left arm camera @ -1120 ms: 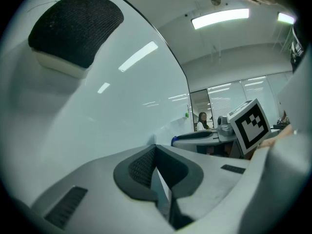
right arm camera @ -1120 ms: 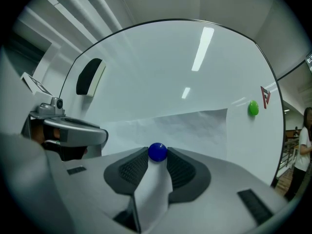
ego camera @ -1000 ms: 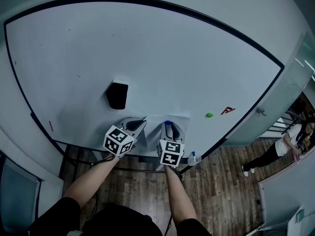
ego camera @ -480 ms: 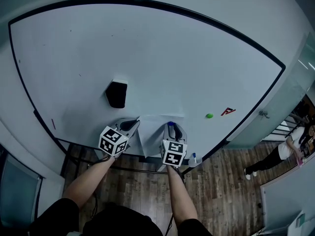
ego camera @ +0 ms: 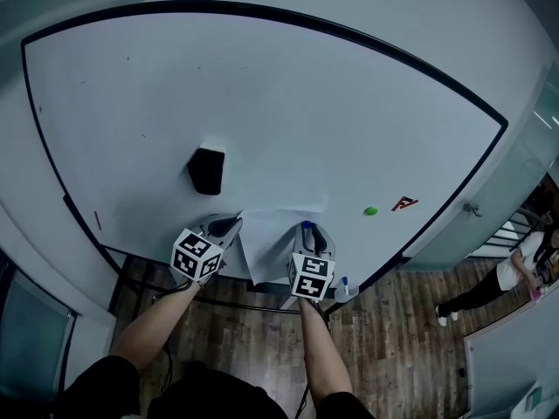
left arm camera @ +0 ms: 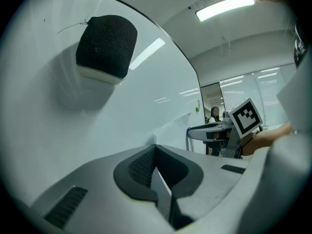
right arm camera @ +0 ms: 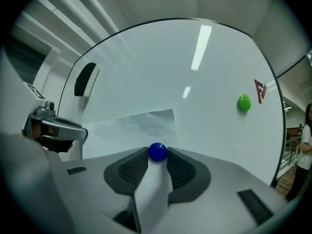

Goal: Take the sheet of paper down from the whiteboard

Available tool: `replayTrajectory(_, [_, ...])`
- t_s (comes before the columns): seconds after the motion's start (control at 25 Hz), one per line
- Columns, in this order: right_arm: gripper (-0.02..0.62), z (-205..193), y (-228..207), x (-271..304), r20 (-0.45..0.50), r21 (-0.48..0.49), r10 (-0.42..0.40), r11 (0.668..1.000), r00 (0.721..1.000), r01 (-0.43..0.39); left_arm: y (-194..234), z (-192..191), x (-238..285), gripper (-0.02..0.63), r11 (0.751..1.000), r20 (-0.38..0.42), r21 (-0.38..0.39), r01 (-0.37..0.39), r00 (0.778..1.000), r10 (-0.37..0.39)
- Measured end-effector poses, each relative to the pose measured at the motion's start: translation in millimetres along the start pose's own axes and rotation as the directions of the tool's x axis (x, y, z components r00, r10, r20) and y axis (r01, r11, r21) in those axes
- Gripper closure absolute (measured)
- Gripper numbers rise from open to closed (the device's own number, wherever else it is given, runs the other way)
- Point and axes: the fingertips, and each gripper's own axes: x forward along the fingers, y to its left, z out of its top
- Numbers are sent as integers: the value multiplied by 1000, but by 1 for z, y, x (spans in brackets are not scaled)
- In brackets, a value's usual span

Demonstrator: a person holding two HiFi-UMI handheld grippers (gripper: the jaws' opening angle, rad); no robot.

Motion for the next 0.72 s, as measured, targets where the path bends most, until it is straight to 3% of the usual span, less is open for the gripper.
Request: replayTrajectory(0.72, [465, -3, -6, 1, 2, 9, 4, 1000, 1000, -4, 31, -15, -31, 586, 991, -31, -15, -134, 991, 133])
